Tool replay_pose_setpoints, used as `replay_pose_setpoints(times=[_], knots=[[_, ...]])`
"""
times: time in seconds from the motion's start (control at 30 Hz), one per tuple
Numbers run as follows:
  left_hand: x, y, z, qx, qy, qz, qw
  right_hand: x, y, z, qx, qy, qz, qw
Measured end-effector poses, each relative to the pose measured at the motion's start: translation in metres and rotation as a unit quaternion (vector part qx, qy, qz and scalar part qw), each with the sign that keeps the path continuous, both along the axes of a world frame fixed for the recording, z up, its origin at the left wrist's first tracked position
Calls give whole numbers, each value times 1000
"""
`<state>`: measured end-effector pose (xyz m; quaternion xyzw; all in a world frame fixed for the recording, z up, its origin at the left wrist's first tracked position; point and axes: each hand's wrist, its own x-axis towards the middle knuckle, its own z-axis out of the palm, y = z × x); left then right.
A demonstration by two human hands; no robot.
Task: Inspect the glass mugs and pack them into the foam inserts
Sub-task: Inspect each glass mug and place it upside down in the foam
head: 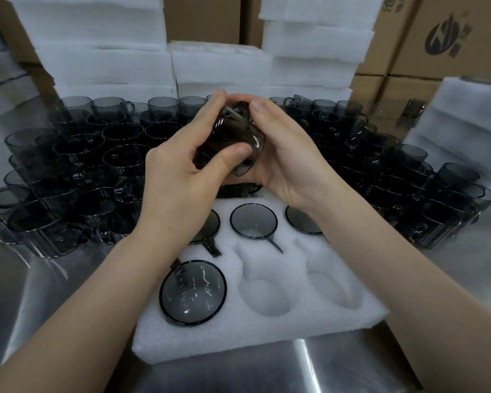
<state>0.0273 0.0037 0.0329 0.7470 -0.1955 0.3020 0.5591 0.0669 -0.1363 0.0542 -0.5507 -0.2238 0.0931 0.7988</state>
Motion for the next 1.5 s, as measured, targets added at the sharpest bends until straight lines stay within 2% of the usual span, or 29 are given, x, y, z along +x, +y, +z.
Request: replay_pose_setpoints(times=[0.27, 0.37, 0.47, 0.63, 0.73, 0.9, 1.0, 1.07, 1.3, 1.37, 1.5], knots=[[5, 6, 1, -41, -19, 56, 997, -1, -3, 1, -16, -3, 64, 998], [6, 6, 0, -33, -2, 58, 998, 0, -7, 3, -48, -2, 5, 999], [7, 6, 0, -64, 16, 60, 996, -4, -6, 8, -125, -25, -104, 986], [6, 7, 2, -143, 51, 45, 987, -22, -14, 31, -261, -113, -213, 935], [6, 8, 2, -130, 53, 64, 988, -46, -15, 43, -376, -158, -179, 895], [7, 8, 1, -113, 53, 69, 990, -95, -4, 28, -578, -224, -127, 774], [8, 7, 0, -108, 69, 68, 989, -109, 0, 16, -657, -243, -135, 701], [8, 6, 0, -102, 79, 64, 989, -113, 3, 10, -679, -268, -159, 665], [7, 6, -2, -79, 84, 41, 992, -116, 3, -9, -695, -327, -128, 627], [7, 6, -2, -75, 81, 37, 993, -119, 3, -16, -690, -347, -110, 626], [8, 6, -3, -59, 71, 26, 995, -112, 1, -24, -707, -309, -18, 636]])
